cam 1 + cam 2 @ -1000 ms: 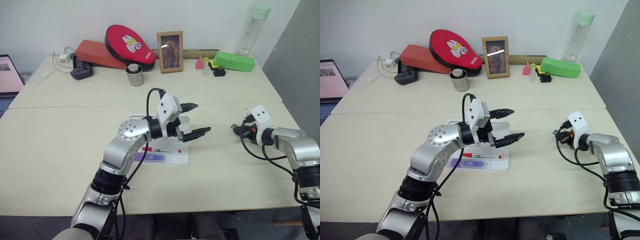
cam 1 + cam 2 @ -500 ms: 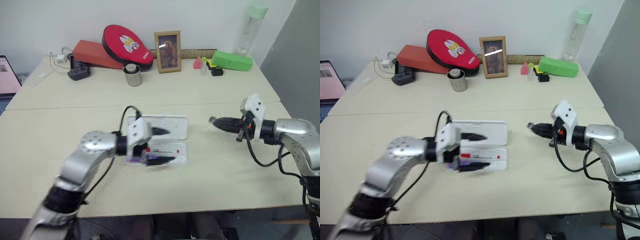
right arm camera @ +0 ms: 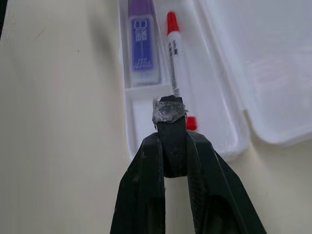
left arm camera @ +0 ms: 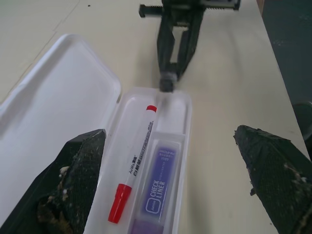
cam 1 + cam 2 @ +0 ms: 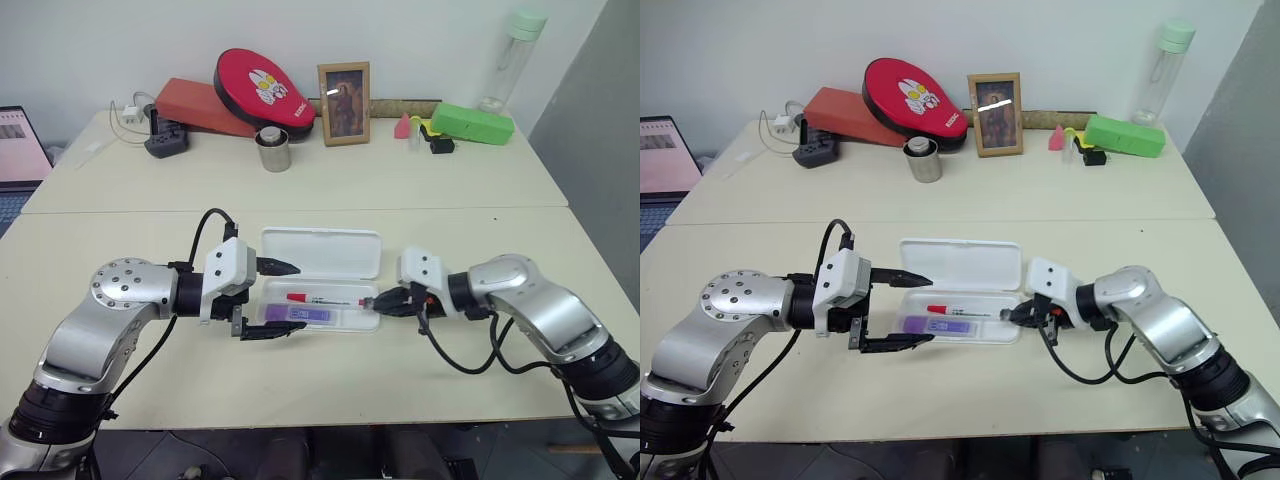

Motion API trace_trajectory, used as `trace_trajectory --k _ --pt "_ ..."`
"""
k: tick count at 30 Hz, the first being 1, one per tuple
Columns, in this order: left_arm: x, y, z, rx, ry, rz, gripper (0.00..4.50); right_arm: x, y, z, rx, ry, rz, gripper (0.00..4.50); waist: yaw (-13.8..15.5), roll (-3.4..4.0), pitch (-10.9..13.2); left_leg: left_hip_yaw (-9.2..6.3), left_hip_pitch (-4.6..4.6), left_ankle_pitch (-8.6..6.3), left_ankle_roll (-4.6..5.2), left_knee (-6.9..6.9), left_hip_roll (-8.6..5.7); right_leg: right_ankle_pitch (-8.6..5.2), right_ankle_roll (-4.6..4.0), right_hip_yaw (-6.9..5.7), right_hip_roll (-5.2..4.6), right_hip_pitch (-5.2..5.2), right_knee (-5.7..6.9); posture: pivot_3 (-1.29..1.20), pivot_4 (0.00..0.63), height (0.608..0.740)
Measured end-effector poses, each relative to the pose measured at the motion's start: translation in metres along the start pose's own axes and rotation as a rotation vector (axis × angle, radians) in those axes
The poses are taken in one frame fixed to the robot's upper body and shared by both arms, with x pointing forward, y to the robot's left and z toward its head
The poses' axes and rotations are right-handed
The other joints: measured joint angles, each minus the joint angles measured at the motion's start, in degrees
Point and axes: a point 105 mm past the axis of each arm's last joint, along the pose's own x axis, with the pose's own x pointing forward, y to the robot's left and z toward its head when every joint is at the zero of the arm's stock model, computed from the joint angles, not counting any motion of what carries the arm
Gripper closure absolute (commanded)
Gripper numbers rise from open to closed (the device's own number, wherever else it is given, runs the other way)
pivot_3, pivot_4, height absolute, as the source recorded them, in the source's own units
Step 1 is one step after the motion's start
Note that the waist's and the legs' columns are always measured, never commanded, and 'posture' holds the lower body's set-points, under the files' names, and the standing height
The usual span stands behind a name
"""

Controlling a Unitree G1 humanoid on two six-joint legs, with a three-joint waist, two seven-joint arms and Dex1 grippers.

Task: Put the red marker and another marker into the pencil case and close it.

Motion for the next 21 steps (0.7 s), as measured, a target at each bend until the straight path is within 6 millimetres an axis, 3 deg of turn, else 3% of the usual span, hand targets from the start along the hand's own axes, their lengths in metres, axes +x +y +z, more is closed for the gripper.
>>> trace_trajectory --k 10,21 --pt "0.003 -0.003 0.006 0.007 -0.004 0.0 0.0 0.019 0.008 0.003 0.019 -0.009 0.025 4.23 0.0 0.0 0.0 0.0 0.02 0.0 0.0 0.0 0.01 0.0 0.0 0.01 0.01 0.0 0.02 0.0 0.15 0.74" --pt "0.005 -0.006 0.011 0.015 -0.013 0.002 0.0 0.023 0.001 0.005 0.023 -0.004 0.004 4.23 0.0 0.0 0.0 -0.01 0.02 0.0 0.0 0.0 0.0 0.0 0.0 0.0 0.02 0.0 0.02 0.0 0.15 0.74"
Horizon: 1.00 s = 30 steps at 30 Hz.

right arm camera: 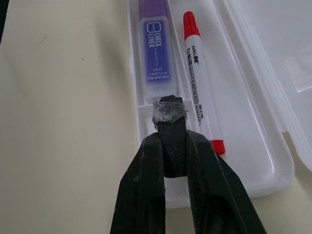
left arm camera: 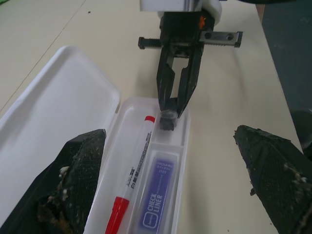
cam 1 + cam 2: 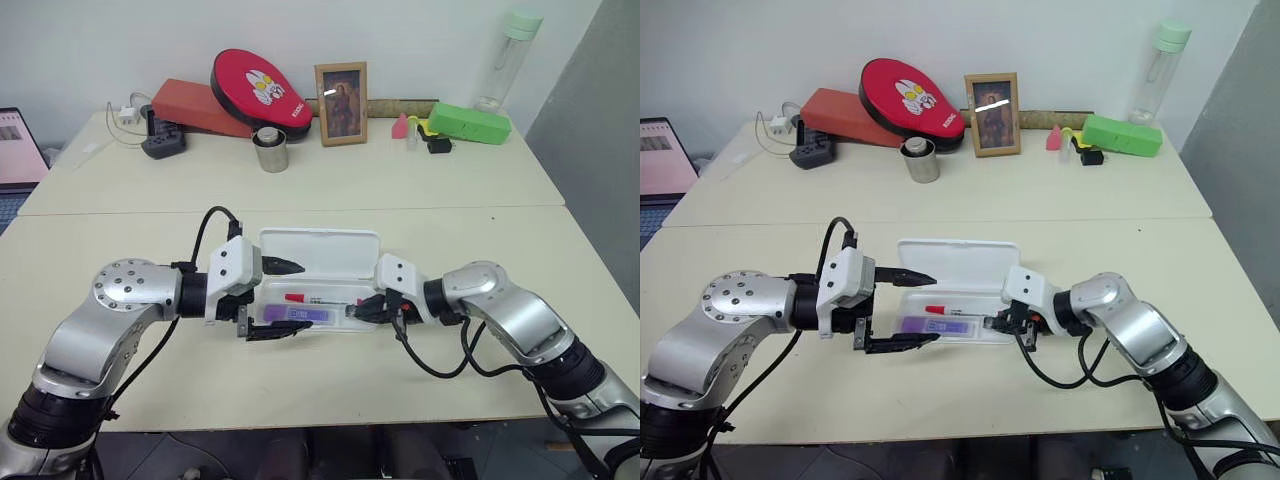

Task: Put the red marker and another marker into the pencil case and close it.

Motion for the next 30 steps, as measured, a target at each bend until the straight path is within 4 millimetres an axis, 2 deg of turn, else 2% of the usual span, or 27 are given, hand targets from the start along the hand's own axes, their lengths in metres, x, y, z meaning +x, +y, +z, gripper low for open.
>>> trace_trajectory --k 2,3,7,12,18,21,24,27,28,30 --pt "0.0 0.0 0.0 -0.001 0.0 0.005 0.0 0.0 0.0 0.0 0.001 0.0 0.001 3.53 0.0 0.0 0.0 0.0 0.01 0.0 0.0 0.0 0.01 0.0 0.0 0.0 0.0 0.0 0.0 0.0 0.15 0.74" --pt "0.0 0.001 0.0 -0.001 0.0 0.007 0.0 0.0 0.0 0.0 0.001 0.0 0.002 3.38 0.0 0.0 0.0 0.0 0.01 0.0 0.0 0.0 0.01 0.0 0.0 0.0 0.0 0.0 0.0 0.0 0.15 0.74" --pt "0.0 0.002 0.0 -0.004 -0.001 0.017 0.0 0.0 0.001 0.0 0.004 -0.002 0.007 2.34 0.0 0.0 0.0 0.0 0.0 0.0 0.0 0.0 0.0 0.0 0.0 0.0 0.0 0.0 0.0 0.0 0.15 0.74" --pt "0.001 0.002 -0.001 -0.015 -0.003 0.022 0.0 0.0 0.001 0.001 0.007 -0.009 0.009 1.42 0.0 0.0 0.0 0.0 0.0 0.0 0.0 0.0 0.0 0.0 0.0 0.0 0.0 0.0 0.0 0.0 0.15 0.74" --pt "0.001 0.003 -0.001 -0.02 -0.003 0.037 0.0 -0.003 -0.001 0.002 0.005 -0.011 0.002 0.12 0.0 0.0 0.0 0.0 0.0 0.0 0.0 0.0 0.0 0.0 0.0 0.0 0.0 0.0 0.0 0.0 0.15 0.74" --pt "0.001 0.003 -0.002 -0.027 -0.004 0.038 0.0 -0.006 -0.003 0.006 0.015 -0.04 0.004 0.05 0.0 0.0 0.0 0.0 0.0 0.0 0.0 0.0 0.0 0.0 0.0 0.01 0.0 0.0 0.0 0.0 0.15 0.74" --pt "-0.003 0.004 -0.005 -0.055 -0.008 0.069 0.0 -0.019 -0.005 0.018 0.03 -0.108 0.009 0.05 0.0 0.0 0.0 -0.01 0.01 0.0 0.0 0.0 0.01 0.0 0.0 0.01 0.0 0.0 0.0 0.0 0.15 0.74" --pt "-0.02 0.009 0.001 -0.126 -0.076 0.168 0.0 -0.042 -0.011 0.04 0.028 -0.215 0.022 0.05 -0.2 0.01 0.0 0.0 0.0 0.0 0.0 0.0 0.03 0.0 0.0 0.04 -0.01 -0.03 0.01 0.0 0.15 0.74" --pt "-0.028 0.014 0.007 -0.133 -0.106 0.209 0.0 -0.053 -0.017 0.051 0.006 -0.248 0.0 0.22 -0.1 0.01 0.0 -0.05 0.03 0.0 0.0 0.0 0.03 0.0 0.0 -0.01 -0.01 0.01 0.0 0.0 0.15 0.74" --pt "-0.038 0.019 0.015 -0.136 -0.142 0.26 0.0 -0.062 -0.021 0.067 -0.015 -0.305 -0.01 0.48 -0.1 0.0 0.0 -0.04 0.07 0.0 0.0 -0.01 0.04 0.0 -0.01 -0.01 0.0 0.04 0.01 0.0 0.15 0.74"
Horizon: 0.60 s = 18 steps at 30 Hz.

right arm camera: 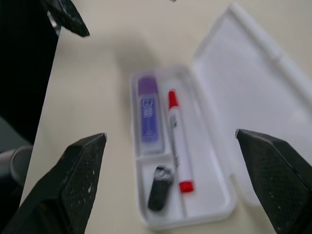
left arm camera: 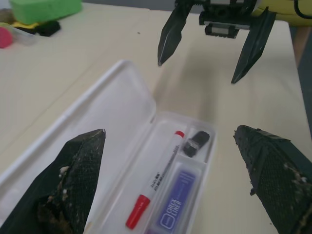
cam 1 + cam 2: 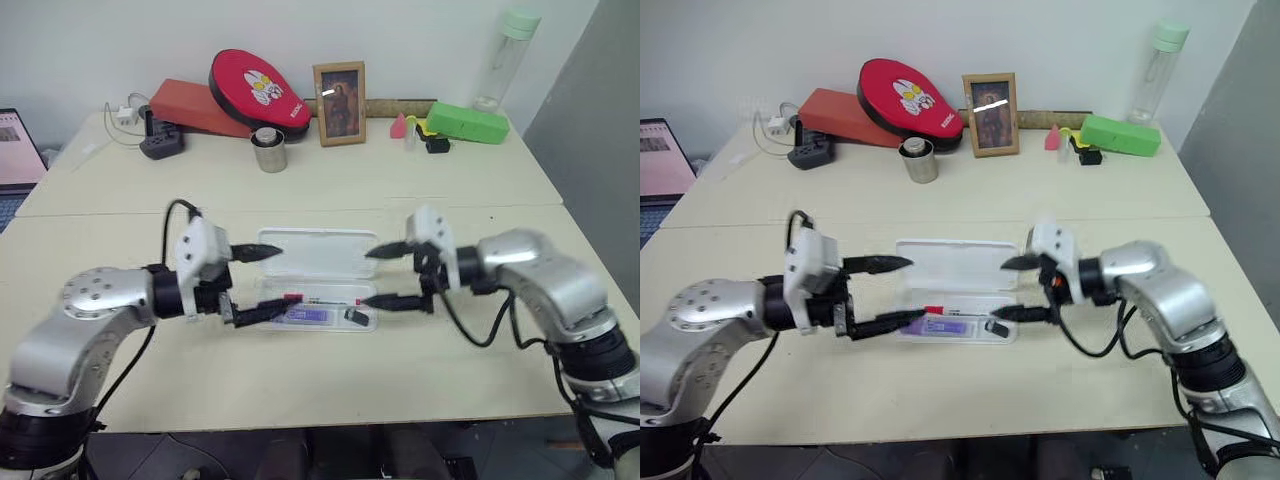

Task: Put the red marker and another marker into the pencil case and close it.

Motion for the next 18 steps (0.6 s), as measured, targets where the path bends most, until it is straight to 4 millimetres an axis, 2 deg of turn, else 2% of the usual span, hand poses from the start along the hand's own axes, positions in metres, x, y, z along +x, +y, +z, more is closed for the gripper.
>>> trace_trajectory --k 1,3,6,9,12,17,18 --pt "-0.005 0.004 0.004 -0.007 -0.018 0.029 0.0 0.001 -0.004 0.009 0.007 -0.037 -0.001 0.63 -0.1 0.0 0.0 0.04 0.03 0.0 0.0 0.0 0.02 0.0 0.0 0.03 0.01 0.01 0.01 0.0 0.15 0.74" --pt "-0.022 0.016 0.016 -0.016 -0.07 0.132 0.0 0.005 -0.032 0.031 0.019 -0.096 -0.059 1.11 -0.5 0.01 0.0 0.1 0.04 0.01 0.0 -0.02 0.01 0.04 -0.05 0.09 0.02 -0.06 0.07 0.0 0.15 0.74" --pt "-0.033 0.024 0.024 -0.017 -0.113 0.198 0.0 0.003 -0.058 0.04 0.002 -0.093 -0.144 1.8 -0.2 0.01 0.0 0.09 0.03 0.0 -0.01 -0.03 0.01 0.04 -0.06 0.07 0.02 -0.05 0.01 0.0 0.15 0.74" --pt "-0.039 0.027 0.023 -0.056 -0.144 0.243 0.0 0.019 -0.084 0.033 0.024 -0.057 -0.199 2.47 -0.1 0.0 0.0 0.13 0.0 0.0 -0.02 -0.02 -0.01 0.04 -0.05 0.11 -0.01 -0.08 -0.02 0.0 0.15 0.74" --pt "-0.047 0.027 0.017 -0.093 -0.15 0.284 0.0 0.032 -0.106 0.013 0.049 0.041 -0.268 3.16 -0.1 0.0 0.0 0.14 -0.06 0.01 -0.03 -0.03 -0.02 0.04 -0.06 0.13 -0.01 -0.15 -0.02 0.0 0.15 0.74" --pt "-0.059 0.025 0.022 -0.099 -0.171 0.332 0.0 0.039 -0.116 -0.011 0.061 0.128 -0.288 4.44 0.0 0.0 0.0 0.13 -0.07 0.01 -0.04 -0.03 -0.01 0.04 -0.07 0.11 -0.02 -0.14 -0.03 0.0 0.15 0.74" --pt "-0.06 0.022 0.022 -0.101 -0.17 0.33 0.0 0.041 -0.118 -0.016 0.053 0.152 -0.289 4.44 -0.1 0.0 0.0 0.14 -0.07 0.01 -0.04 -0.03 -0.01 0.04 -0.07 0.12 -0.02 -0.14 -0.04 0.0 0.15 0.74"
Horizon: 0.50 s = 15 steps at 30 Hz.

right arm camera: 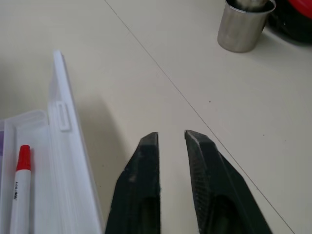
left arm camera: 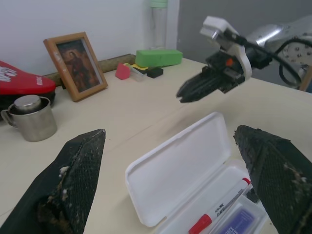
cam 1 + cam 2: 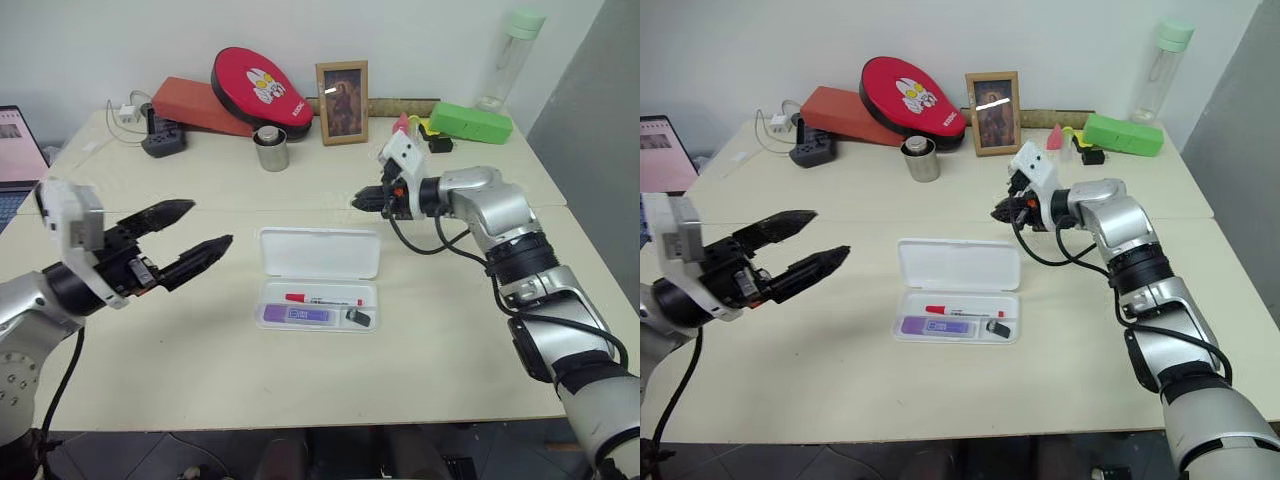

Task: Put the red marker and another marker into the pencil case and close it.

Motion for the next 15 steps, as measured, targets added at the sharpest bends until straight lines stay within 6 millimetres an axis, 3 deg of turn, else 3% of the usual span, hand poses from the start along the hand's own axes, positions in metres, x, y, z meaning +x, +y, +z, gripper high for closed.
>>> trace_trajectory --k 3,8,15 --pt "-0.002 -0.003 -0.002 -0.007 0.008 0.001 0.0 0.004 -0.001 -0.011 0.001 0.035 0.004 4.44 0.0 0.01 0.0 -0.03 0.0 0.0 0.0 0.0 0.01 0.0 0.0 -0.02 0.01 -0.01 0.02 0.0 0.15 0.74" --pt "-0.003 -0.005 -0.001 -0.009 0.007 0.011 0.0 0.007 0.01 -0.009 -0.017 0.037 0.082 4.44 0.0 0.01 0.0 -0.02 0.01 0.0 0.0 0.0 0.02 0.0 0.0 -0.01 0.01 -0.01 0.02 0.0 0.15 0.74" --pt "-0.003 -0.005 -0.001 -0.001 0.023 0.008 0.0 0.0 0.04 -0.016 -0.099 0.057 0.24 4.44 0.0 0.01 0.0 -0.03 0.0 -0.01 0.0 -0.01 0.01 0.0 0.0 -0.02 0.01 0.0 0.01 0.0 0.15 0.74"
